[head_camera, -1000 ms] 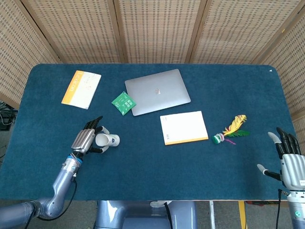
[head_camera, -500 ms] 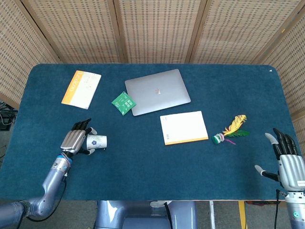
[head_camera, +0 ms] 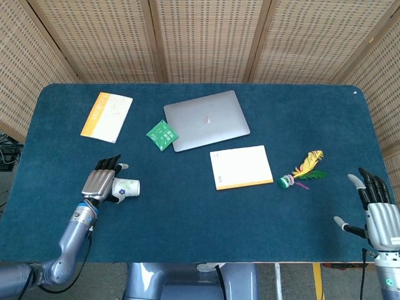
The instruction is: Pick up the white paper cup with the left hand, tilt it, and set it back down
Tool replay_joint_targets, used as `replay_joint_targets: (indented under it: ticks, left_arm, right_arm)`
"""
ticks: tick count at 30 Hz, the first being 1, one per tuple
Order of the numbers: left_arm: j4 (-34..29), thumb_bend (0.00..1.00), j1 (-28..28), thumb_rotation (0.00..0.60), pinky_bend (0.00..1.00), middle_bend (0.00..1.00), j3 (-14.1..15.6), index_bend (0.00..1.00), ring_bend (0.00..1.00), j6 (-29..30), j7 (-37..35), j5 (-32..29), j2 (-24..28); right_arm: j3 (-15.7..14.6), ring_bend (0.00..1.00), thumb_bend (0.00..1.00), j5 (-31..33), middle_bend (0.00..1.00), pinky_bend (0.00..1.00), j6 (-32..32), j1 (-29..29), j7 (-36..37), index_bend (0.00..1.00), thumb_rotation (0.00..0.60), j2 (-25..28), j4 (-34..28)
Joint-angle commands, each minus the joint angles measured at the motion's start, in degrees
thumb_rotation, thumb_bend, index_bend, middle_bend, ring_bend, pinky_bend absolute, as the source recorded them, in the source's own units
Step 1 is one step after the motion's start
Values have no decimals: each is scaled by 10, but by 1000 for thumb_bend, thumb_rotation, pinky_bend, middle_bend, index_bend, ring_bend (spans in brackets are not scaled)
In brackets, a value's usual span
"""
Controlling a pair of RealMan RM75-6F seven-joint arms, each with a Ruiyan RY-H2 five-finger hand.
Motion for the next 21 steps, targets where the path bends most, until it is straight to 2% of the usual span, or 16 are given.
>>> replay_joint_targets:
  ticks: [1,10,16,19,21]
  left_arm:
    - [-42,213,-35,600,0,0,-4,221,0,30,94,-76,-9]
    - [-59,229,-77,600,0,0,-2,267,0,77,199,-165,-37]
    - [-43,231,-90,600,0,0,6,265,0,96,220,-164,-63]
    - [-39,236,-93,600,0,0,10,324,0,100,227,-168,-74]
    - [-31,247,-95,600,0,0,14,408,0,108,235,-166,-83]
  right_arm:
    - [1,0,146,2,0,0,0,-1,7,0,600,2,0]
    - [2,0,146,4,0,0,0,-2,24,0,600,8,0]
    - [1,0,146,0,0,0,1,-1,22,0,600,8,1]
    - [1,0,145,-2,0,0,2,-1,19,0,600,8,2]
    - [1,0,145,-2,0,0,4,-1,18,0,600,7,3]
